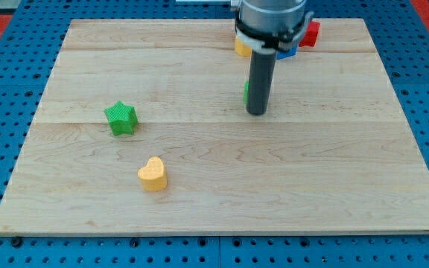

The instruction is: Slide the green star towards top center

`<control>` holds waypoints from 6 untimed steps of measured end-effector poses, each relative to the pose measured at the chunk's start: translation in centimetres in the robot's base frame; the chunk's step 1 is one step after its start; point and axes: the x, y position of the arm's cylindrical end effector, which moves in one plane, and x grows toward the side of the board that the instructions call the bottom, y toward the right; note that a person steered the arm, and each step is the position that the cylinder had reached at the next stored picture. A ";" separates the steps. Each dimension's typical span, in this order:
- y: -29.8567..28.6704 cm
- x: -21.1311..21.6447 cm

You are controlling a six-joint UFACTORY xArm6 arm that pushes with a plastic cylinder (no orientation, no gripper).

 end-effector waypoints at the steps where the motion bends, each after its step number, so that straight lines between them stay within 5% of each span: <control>1: 0.6 -6.0; 2: -0.9 -1.9; 3: -3.3 6.6; 6: -26.1 6.7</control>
